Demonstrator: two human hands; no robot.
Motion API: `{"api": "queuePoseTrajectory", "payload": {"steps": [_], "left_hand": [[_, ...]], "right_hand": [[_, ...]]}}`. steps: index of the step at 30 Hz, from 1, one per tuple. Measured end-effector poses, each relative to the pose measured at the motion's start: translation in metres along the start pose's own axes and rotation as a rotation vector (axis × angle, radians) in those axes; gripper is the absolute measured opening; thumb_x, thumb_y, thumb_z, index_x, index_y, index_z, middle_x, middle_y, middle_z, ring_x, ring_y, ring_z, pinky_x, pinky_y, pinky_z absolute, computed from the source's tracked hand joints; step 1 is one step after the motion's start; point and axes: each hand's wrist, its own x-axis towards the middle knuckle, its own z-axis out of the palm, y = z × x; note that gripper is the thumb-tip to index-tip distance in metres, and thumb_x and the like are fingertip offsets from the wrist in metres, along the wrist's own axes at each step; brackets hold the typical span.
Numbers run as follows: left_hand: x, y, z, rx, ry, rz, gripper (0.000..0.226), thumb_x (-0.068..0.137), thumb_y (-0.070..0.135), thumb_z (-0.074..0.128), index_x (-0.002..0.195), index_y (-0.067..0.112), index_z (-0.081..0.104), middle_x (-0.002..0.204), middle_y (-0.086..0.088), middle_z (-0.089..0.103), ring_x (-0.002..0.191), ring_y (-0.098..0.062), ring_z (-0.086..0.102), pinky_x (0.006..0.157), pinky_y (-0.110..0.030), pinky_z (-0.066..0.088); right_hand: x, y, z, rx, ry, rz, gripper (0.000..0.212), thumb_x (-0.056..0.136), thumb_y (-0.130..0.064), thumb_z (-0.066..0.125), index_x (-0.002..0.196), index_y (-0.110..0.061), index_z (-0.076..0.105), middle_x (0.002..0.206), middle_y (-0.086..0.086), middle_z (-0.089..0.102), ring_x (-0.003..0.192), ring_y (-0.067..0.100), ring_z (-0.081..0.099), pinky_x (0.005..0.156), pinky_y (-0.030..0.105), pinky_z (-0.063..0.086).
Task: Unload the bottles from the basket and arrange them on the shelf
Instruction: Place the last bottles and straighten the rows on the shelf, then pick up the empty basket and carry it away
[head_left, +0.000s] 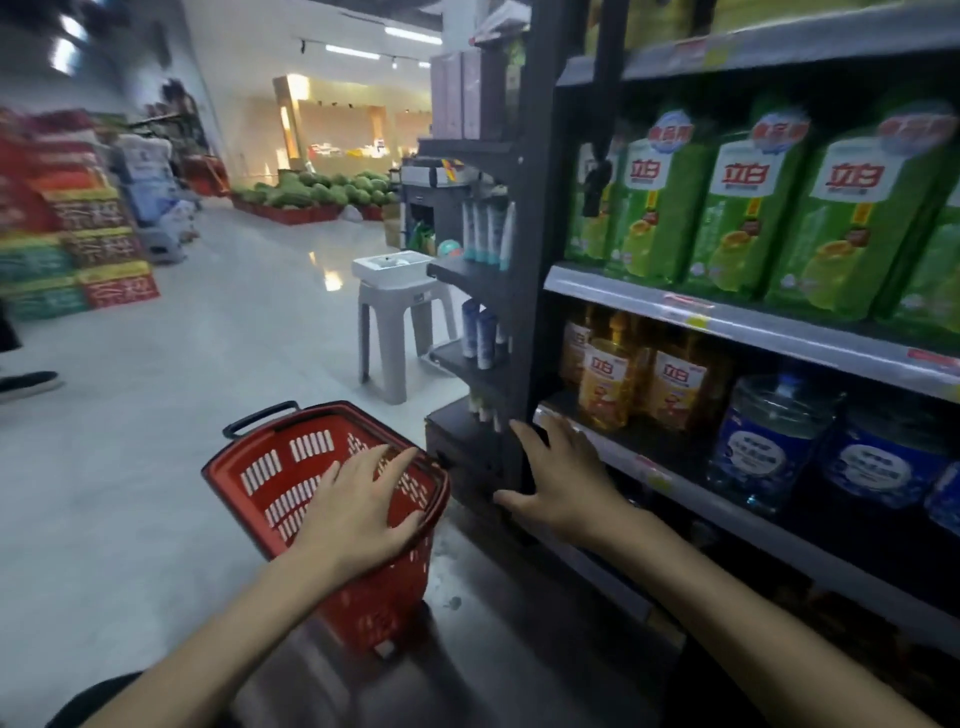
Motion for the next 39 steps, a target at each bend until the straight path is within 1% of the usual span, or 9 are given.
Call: {"api": "queuePoseTrajectory", "payload": {"steps": [4,10,17,21,27,31,33,35,39], "left_hand": [[-0.011,-0.028,0.04,0.029,-0.14,-0.035,0.089,0.079,0.073,0.036,0.159,0.036,0.025,0.158,-0.008,0.04,0.147,-0.028,0.036,0.119,-0.048,0.031],[-0.013,-0.059,0.118,0.145,-0.404,-0.093,0.093,0.084,0.069,0.05,0.162,0.032,0.014,0.154,-0.008,0.04,0.14,-0.031,0.04,0.114,-0.05,0.031],[-0.008,-0.063,0.16,0.097,-0.526,-0.084,0.054,0.094,0.036,0.052,0.144,0.02,0.04,0.124,-0.008,0.063,0.113,-0.034,0.064,0.09,-0.042,0.05],[-0.001,-0.055,0.167,0.029,-0.489,-0.064,0.044,0.097,0.033,0.052,0.138,0.019,0.044,0.119,-0.01,0.063,0.109,-0.035,0.064,0.083,-0.042,0.05],[0.016,-0.009,0.184,-0.421,-0.534,-0.081,0.049,0.095,0.05,0.056,0.139,0.028,0.053,0.134,-0.003,0.065,0.12,-0.027,0.063,0.095,-0.039,0.052],[0.031,0.02,0.171,-0.773,-0.464,0.019,0.037,0.099,0.037,0.06,0.135,0.027,0.062,0.13,0.006,0.069,0.116,-0.012,0.065,0.1,-0.032,0.051],[0.039,0.009,0.169,-0.532,-0.298,0.079,0.038,0.099,0.041,0.055,0.135,0.031,0.06,0.125,0.006,0.07,0.114,-0.015,0.065,0.098,-0.037,0.051],[0.043,-0.021,0.173,-0.172,-0.194,0.049,0.044,0.099,0.046,0.051,0.139,0.029,0.055,0.127,0.002,0.067,0.121,-0.022,0.06,0.109,-0.044,0.042],[0.03,-0.077,0.184,0.1,-0.285,-0.313,0.062,0.099,0.067,0.029,0.137,0.028,0.059,0.141,-0.008,0.058,0.137,-0.032,0.046,0.119,-0.057,0.024]], "right_hand": [[0.012,-0.024,0.037,-0.009,-0.095,-0.011,0.095,0.092,-0.063,0.059,0.164,-0.03,0.007,0.171,0.01,-0.001,0.158,0.031,-0.003,0.128,0.05,0.009],[0.036,-0.035,0.105,-0.025,-0.252,-0.037,0.091,0.094,-0.055,0.062,0.163,-0.029,0.008,0.17,0.011,0.007,0.157,0.032,0.006,0.125,0.047,0.014],[0.061,-0.029,0.157,0.052,-0.305,-0.033,0.09,0.09,-0.052,0.069,0.161,-0.03,0.017,0.162,0.005,0.026,0.149,0.026,0.03,0.117,0.04,0.033],[0.073,-0.017,0.168,0.131,-0.323,0.08,0.088,0.088,-0.052,0.071,0.159,-0.032,0.021,0.161,0.006,0.03,0.145,0.027,0.037,0.113,0.044,0.041],[0.089,0.011,0.18,0.283,-0.284,0.274,0.067,0.089,-0.066,0.059,0.145,-0.031,0.046,0.138,0.005,0.057,0.117,0.023,0.062,0.095,0.042,0.054],[0.099,0.035,0.192,0.446,-0.23,0.505,0.072,0.094,-0.056,0.062,0.153,-0.024,0.037,0.142,0.015,0.056,0.122,0.036,0.06,0.094,0.038,0.05],[0.104,0.046,0.198,0.493,-0.235,0.595,0.09,0.087,-0.056,0.07,0.157,-0.022,0.026,0.148,0.019,0.05,0.128,0.041,0.056,0.104,0.049,0.049],[0.11,0.06,0.205,0.52,-0.206,0.666,0.108,0.08,-0.048,0.081,0.161,-0.021,0.015,0.153,0.021,0.044,0.131,0.044,0.053,0.106,0.056,0.048],[0.112,0.079,0.204,0.486,-0.17,0.756,0.106,0.087,-0.009,0.072,0.163,-0.014,-0.001,0.155,0.027,0.036,0.135,0.046,0.049,0.107,0.058,0.048]]}}
